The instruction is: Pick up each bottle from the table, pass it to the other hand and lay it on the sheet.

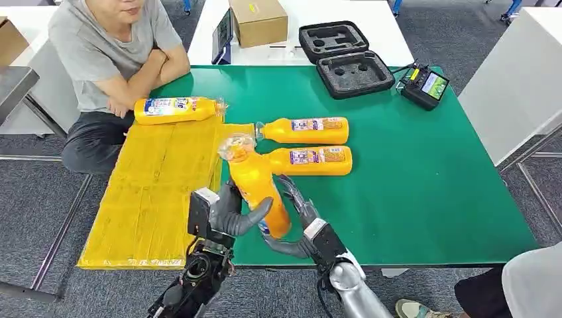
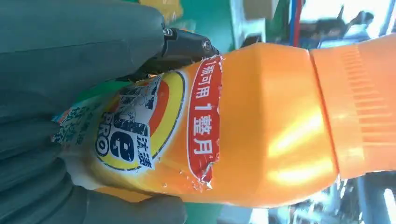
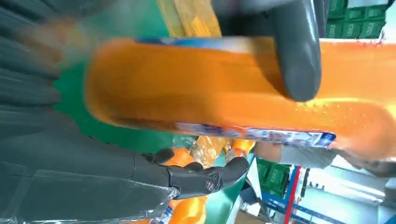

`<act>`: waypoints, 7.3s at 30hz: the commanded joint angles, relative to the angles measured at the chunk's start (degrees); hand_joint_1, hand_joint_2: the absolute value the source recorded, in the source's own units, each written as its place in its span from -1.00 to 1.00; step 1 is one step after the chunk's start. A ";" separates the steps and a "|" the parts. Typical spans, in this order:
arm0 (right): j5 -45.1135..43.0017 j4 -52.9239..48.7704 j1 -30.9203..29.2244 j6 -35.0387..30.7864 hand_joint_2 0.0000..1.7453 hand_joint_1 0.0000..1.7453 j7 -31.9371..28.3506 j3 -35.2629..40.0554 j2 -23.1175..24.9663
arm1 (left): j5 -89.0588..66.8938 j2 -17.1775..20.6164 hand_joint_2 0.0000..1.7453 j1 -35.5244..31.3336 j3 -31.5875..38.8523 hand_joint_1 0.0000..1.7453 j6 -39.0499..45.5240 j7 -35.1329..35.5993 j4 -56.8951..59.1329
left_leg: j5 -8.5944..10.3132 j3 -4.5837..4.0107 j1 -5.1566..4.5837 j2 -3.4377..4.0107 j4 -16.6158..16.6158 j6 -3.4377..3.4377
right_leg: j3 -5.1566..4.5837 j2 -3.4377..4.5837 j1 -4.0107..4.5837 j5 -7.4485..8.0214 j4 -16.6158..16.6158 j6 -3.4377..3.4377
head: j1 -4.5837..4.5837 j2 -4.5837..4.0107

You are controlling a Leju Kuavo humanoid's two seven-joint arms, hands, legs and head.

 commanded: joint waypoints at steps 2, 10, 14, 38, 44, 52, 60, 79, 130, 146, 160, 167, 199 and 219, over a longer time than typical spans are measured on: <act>-0.93 -7.32 2.50 -2.78 1.00 -1.00 0.15 -0.82 -0.83 | -10.56 5.05 1.00 0.10 5.78 1.00 4.98 -0.47 -3.01 | -0.10 0.23 0.03 0.06 -0.05 -0.10 | 0.18 0.13 0.02 -0.08 -0.02 -0.09 | 0.00 0.00; -2.85 -5.69 1.85 -3.23 1.00 -1.00 0.15 -1.27 -1.41 | -24.76 6.98 1.00 -0.93 4.24 1.00 11.97 0.14 0.39 | -0.15 0.35 0.07 0.00 -0.01 -0.12 | 0.32 0.09 0.05 -0.13 -0.02 -0.11 | 0.00 0.00; -3.97 -4.64 1.60 -2.63 1.00 -1.00 0.15 -1.50 -1.54 | -40.24 10.93 1.00 -2.22 3.78 1.00 16.49 4.89 0.72 | -0.09 0.30 0.04 0.05 -0.07 -0.11 | 0.25 0.12 0.02 -0.08 -0.06 -0.11 | 0.02 0.00; -4.95 7.16 -2.55 1.45 1.00 -1.00 0.15 -3.66 1.53 | -92.58 15.72 1.00 -10.25 9.90 1.00 13.12 28.85 17.99 | -0.01 0.25 0.11 0.00 -0.10 -0.12 | 0.21 0.06 0.10 -0.04 -0.05 -0.10 | 0.00 0.00; -5.00 7.73 -2.73 1.61 1.00 -1.00 0.15 -3.96 1.42 | -91.61 15.63 1.00 -17.74 8.78 1.00 13.31 26.81 31.86 | 0.00 0.27 0.20 -0.16 -0.04 -0.16 | 0.27 -0.08 0.16 -0.09 -0.01 -0.12 | 0.00 0.00; -5.00 7.72 -2.67 1.65 1.00 -1.00 0.15 -4.07 1.44 | -91.49 15.45 1.00 -19.18 8.60 1.00 13.09 26.68 34.24 | -0.07 0.32 0.17 -0.04 -0.03 -0.17 | 0.29 0.05 0.13 -0.13 0.01 -0.12 | 0.02 0.00; -5.00 7.72 -2.67 1.65 1.00 -1.00 0.15 -4.07 1.44 | -91.49 15.45 1.00 -19.18 8.60 1.00 13.09 26.68 34.24 | -0.05 0.19 0.18 -0.02 0.02 -0.16 | 0.18 0.06 0.15 -0.08 0.03 -0.11 | 0.02 0.00; -5.03 8.72 -2.69 1.94 1.00 -1.00 0.15 -4.89 1.26 | -87.97 12.32 1.00 -24.97 9.49 0.70 8.22 24.73 46.55 | 0.02 0.15 0.12 -0.02 -0.05 -0.11 | 0.12 0.04 0.09 -0.03 -0.01 -0.07 | 0.02 0.00; -5.15 3.19 4.20 -1.92 1.00 -1.00 0.15 -6.92 0.46 | -19.32 8.82 1.00 11.41 6.36 -1.00 1.90 -4.65 -25.46 | -0.15 0.23 0.15 0.00 -0.01 -0.16 | 0.20 0.09 0.12 -0.16 -0.01 -0.11 | 0.02 0.00; -1.25 -20.04 11.77 -19.47 1.00 -1.00 0.15 -1.59 -3.55 | -11.94 4.40 1.00 17.73 5.29 -1.00 0.05 -4.97 -20.48 | -0.18 0.18 0.09 -0.11 -0.04 -0.14 | 0.16 -0.02 0.08 -0.20 -0.05 -0.09 | 0.02 0.00; -4.22 -24.02 16.54 -16.16 -1.00 -1.00 0.15 0.53 -2.29 | -11.92 3.87 -1.00 17.48 3.19 -1.00 3.87 -4.84 -19.00 | -0.14 0.15 0.10 -0.09 -0.07 -0.13 | 0.13 -0.02 0.08 -0.17 -0.07 -0.08 | 0.00 0.00; -5.21 -24.22 18.30 -11.81 -1.00 -1.00 1.71 -1.66 -1.52 | -12.06 4.71 -1.00 18.46 2.05 -1.00 3.65 -3.69 -20.93 | -0.22 0.29 0.12 -0.07 -0.07 -0.17 | 0.26 0.03 0.10 -0.23 -0.07 -0.12 | 0.02 0.00; 18.74 -26.32 18.93 -30.15 1.00 -1.00 3.30 -8.69 1.84 | -14.47 3.64 1.00 14.91 2.23 -1.00 6.73 -4.32 -13.97 | -0.19 0.26 0.10 -0.12 -0.09 -0.19 | 0.24 -0.02 0.08 -0.22 -0.08 -0.11 | 0.00 0.00; 48.13 -26.91 19.55 -38.84 1.00 -1.00 14.22 -13.02 0.06 | -16.51 4.75 1.00 15.35 4.02 -1.00 7.10 -4.32 -15.45 | -0.17 0.10 0.10 -0.02 -0.07 -0.18 | 0.07 0.06 0.09 -0.14 -0.09 -0.09 | 0.00 0.00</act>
